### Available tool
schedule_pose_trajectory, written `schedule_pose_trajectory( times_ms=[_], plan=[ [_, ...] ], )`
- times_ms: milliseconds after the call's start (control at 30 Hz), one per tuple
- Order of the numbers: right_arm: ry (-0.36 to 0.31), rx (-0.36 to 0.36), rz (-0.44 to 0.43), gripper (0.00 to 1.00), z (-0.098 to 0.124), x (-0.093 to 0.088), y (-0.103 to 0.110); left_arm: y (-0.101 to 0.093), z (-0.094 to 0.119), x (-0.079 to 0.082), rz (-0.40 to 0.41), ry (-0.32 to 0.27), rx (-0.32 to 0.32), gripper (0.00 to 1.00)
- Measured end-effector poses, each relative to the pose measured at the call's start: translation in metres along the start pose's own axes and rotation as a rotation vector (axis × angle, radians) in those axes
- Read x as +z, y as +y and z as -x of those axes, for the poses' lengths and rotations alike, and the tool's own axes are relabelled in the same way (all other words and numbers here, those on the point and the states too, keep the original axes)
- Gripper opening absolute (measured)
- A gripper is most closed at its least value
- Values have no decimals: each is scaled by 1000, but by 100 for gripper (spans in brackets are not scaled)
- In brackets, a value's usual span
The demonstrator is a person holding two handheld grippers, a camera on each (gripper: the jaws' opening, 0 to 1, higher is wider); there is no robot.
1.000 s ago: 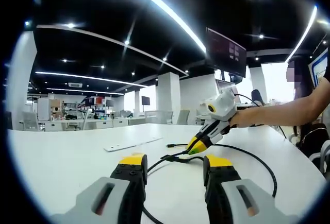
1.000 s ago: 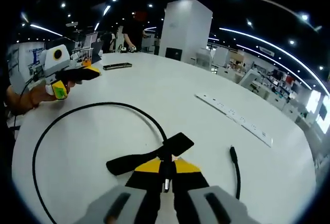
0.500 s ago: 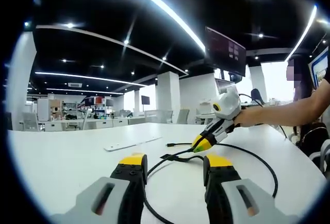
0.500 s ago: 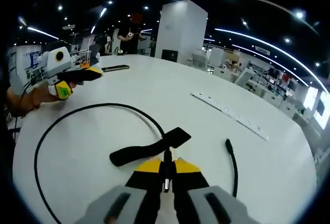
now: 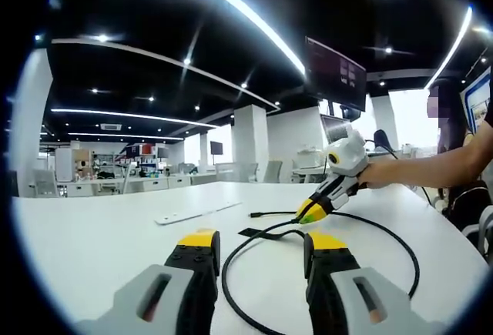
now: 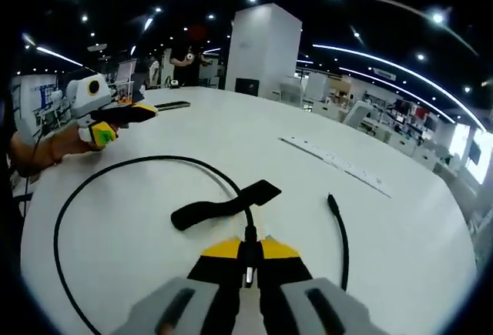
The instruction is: Find the charging cable on the desk, coil it up and secure with Velcro.
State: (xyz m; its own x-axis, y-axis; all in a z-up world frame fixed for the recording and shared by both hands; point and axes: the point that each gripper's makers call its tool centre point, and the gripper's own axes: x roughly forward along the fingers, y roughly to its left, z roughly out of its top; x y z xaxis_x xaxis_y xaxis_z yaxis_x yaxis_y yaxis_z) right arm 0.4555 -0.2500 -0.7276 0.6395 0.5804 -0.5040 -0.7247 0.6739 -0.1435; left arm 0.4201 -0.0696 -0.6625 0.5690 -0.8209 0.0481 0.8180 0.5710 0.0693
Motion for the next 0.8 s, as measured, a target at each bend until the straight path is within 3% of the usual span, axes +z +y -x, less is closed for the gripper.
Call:
schedule_pose_trajectory(
  times_ms=[433,800],
  plan=[
    [-16,-18,-21,9,12,-8,4,0,0,-2,0,6,1,44],
    [-67,-56,-73,9,24,-18,14,0,0,-5,1,11,3,44]
  ],
)
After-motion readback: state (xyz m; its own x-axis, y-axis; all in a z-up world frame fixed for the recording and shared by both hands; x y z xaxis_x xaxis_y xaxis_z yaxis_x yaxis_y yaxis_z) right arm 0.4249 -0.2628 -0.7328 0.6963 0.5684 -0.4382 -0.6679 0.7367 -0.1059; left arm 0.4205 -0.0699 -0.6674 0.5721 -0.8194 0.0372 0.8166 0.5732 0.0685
